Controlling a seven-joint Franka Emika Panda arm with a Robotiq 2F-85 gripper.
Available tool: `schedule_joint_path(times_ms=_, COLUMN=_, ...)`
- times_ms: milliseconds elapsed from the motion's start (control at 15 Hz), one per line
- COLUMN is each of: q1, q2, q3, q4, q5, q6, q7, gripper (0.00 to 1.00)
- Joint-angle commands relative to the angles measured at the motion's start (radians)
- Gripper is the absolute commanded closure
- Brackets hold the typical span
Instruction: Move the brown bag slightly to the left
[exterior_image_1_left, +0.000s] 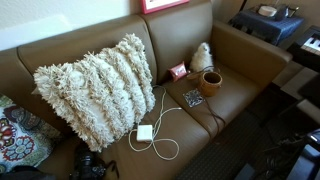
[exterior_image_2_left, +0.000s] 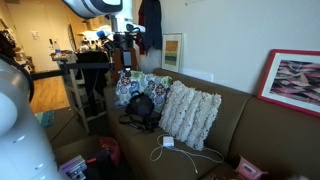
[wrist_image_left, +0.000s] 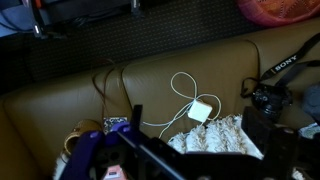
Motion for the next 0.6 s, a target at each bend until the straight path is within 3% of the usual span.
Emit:
schedule_joint_path(times_ms=0, q1=0.004, q2=-0.030, q3=-0.016, q4=0.044, q5=-0.013, q6=-0.025, q7=0.011, gripper=0.00)
schedule_joint_path(times_ms=533, q1=-0.025, q2=-0.085, q3=-0.026, q4=0.186, q5=-0.043, q6=-0.070, q7=-0.001, gripper=0.00)
